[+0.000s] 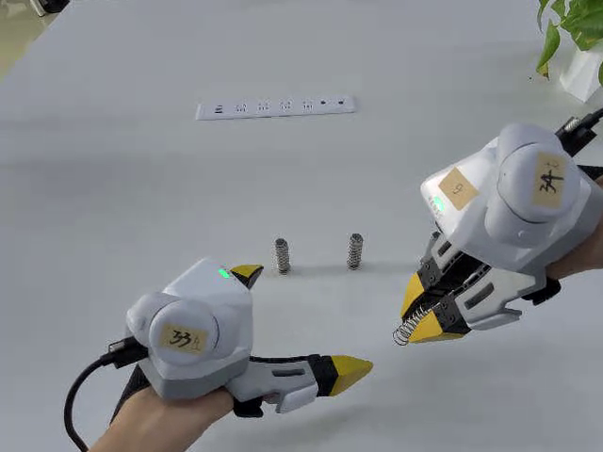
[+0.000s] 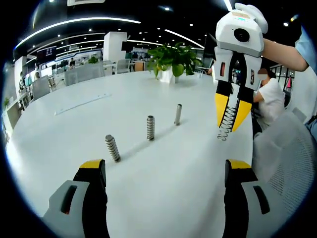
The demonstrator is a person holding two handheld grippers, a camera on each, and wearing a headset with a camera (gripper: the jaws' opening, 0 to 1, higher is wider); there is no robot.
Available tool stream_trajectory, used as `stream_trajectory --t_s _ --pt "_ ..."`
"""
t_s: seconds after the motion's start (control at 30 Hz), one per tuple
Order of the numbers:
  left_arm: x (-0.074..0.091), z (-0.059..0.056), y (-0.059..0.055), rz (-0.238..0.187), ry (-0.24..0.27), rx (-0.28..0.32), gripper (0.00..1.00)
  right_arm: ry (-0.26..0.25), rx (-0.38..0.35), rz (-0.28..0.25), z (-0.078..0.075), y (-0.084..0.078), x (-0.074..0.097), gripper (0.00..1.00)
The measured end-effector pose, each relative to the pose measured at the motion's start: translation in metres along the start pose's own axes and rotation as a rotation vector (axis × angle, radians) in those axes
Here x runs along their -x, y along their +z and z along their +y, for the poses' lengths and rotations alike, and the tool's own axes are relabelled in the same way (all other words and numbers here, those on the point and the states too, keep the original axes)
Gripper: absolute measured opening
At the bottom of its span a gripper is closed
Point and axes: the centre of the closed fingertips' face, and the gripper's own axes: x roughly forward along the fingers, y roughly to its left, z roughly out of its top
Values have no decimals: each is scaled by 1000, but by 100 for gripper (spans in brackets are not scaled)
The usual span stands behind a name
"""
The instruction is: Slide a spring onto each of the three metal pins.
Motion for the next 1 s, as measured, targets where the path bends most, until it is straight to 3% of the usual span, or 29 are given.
stream_trajectory --t_s 0.2,0.43,1.0 --pt "3 8 -5 20 13 13 99 -2 -4 13 -5 -8 3 7" --pt "5 9 -6 26 14 18 99 -15 -6 28 -14 -14 10 7" --pt "20 13 -21 34 54 62 99 -73 20 120 -63 -37 39 7"
